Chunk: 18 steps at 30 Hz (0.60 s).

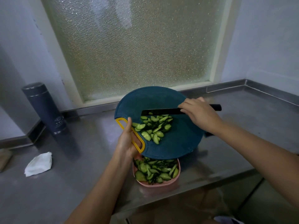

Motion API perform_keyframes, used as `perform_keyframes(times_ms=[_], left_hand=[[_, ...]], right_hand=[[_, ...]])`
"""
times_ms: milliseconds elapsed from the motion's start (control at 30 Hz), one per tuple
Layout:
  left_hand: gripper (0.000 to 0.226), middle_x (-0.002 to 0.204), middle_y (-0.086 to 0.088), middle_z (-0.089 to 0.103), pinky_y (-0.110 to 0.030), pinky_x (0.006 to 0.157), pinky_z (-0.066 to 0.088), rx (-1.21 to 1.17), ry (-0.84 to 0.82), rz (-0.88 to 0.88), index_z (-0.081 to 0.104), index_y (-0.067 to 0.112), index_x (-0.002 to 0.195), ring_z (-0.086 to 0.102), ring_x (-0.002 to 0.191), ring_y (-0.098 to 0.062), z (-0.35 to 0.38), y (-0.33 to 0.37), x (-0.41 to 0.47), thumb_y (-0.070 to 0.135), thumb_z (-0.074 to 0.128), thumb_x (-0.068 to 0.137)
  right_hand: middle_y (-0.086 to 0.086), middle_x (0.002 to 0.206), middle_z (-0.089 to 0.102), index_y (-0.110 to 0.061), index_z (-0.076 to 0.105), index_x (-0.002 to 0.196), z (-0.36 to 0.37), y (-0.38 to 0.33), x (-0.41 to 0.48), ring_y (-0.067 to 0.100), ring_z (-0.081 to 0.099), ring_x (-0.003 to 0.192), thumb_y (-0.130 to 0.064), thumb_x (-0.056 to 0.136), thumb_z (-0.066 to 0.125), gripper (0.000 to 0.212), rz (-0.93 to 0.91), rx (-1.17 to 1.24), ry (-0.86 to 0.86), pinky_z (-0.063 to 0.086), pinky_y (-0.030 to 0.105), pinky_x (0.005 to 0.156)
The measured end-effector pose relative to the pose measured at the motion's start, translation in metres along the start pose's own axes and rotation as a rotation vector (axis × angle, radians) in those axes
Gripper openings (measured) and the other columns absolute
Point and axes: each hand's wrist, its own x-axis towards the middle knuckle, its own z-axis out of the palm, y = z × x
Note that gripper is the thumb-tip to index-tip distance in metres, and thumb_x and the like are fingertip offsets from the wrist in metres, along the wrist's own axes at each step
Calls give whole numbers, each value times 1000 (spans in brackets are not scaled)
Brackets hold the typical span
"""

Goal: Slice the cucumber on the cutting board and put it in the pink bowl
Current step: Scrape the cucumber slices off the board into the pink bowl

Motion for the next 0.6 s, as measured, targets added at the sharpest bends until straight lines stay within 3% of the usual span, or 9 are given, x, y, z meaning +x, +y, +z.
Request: perform_keyframes(times_ms=[133,300,400,467,600], left_hand=[[41,93,-17,72,-45,68,55,31,47,-5,61,9,109,71,81,-29,0,1,0,41,38,97],[37,85,-14,73,-44,71,47,-29,79,50,59,10,109,71,74,-27,1,0,2,37,37,99],[39,95,-15,72,-45,72,49,-42,94,51,58,10,116,70,83,-29,0,-1,4,38,38,98],[41,104,-16,69,-47,76,49,-42,113,32,57,8,119,67,93,-31,-2,-2,6,39,41,97],[41,97,-16,71,-45,74,49,-38,122,24,59,7,114,67,90,-30,-5,-2,7,39,41,97]], right_hand=[[1,87,60,-15,65,99,1,-7,-10,24,60,76,-32,96,32,37,-18,12,0,38,36,70],[3,82,61,-12,68,95,1,-17,-21,24,60,69,-16,90,54,16,-74,-39,72,38,34,70],[3,82,60,-11,67,95,1,-18,-27,24,59,69,-9,88,64,8,-75,-53,82,32,31,70],[2,82,60,-11,67,95,2,-20,-31,24,59,69,-9,87,65,8,-79,-53,71,37,33,69],[4,81,62,-9,68,95,2,-22,-33,25,60,68,-10,89,61,9,-72,-73,87,43,34,66]])
